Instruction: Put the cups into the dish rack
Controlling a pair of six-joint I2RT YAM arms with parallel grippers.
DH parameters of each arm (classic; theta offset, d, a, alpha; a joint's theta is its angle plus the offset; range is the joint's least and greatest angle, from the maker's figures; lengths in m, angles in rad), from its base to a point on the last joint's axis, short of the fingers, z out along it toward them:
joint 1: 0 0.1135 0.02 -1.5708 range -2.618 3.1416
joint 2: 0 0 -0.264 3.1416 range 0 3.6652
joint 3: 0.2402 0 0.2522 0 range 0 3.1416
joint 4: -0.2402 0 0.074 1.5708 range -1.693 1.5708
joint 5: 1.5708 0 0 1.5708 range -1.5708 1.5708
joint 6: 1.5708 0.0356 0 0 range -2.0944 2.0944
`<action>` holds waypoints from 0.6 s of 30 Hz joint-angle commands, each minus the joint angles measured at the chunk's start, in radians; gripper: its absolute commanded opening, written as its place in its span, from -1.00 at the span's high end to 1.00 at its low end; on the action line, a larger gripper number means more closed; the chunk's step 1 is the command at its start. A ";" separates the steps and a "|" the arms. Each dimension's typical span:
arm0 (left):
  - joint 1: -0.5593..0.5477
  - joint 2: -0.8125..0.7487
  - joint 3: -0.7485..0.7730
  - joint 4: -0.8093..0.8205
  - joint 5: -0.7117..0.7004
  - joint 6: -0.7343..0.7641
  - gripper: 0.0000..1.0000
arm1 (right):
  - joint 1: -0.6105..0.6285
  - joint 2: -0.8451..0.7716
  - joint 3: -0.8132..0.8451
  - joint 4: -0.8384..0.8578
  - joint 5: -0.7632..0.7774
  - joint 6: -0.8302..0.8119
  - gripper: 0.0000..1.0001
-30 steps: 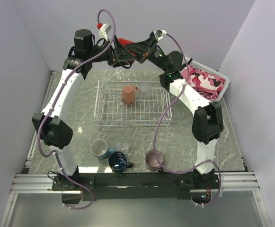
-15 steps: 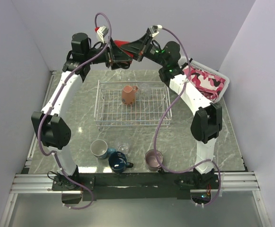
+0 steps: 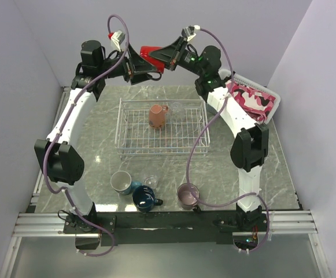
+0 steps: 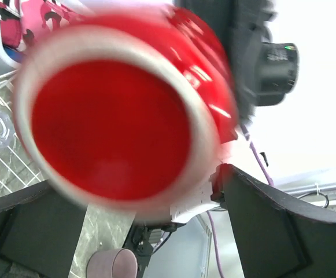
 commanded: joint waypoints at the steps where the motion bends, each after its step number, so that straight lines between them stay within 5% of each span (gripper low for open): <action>1: 0.004 -0.103 0.017 0.076 0.003 -0.020 -0.93 | -0.061 0.027 0.058 0.055 0.066 -0.033 1.00; 8: -0.012 -0.108 0.009 0.122 -0.026 -0.055 -0.93 | -0.087 0.070 0.100 0.110 0.092 0.021 1.00; 18: -0.018 -0.082 0.022 -0.029 -0.144 0.006 -0.93 | -0.098 0.070 0.112 0.147 0.109 0.066 1.00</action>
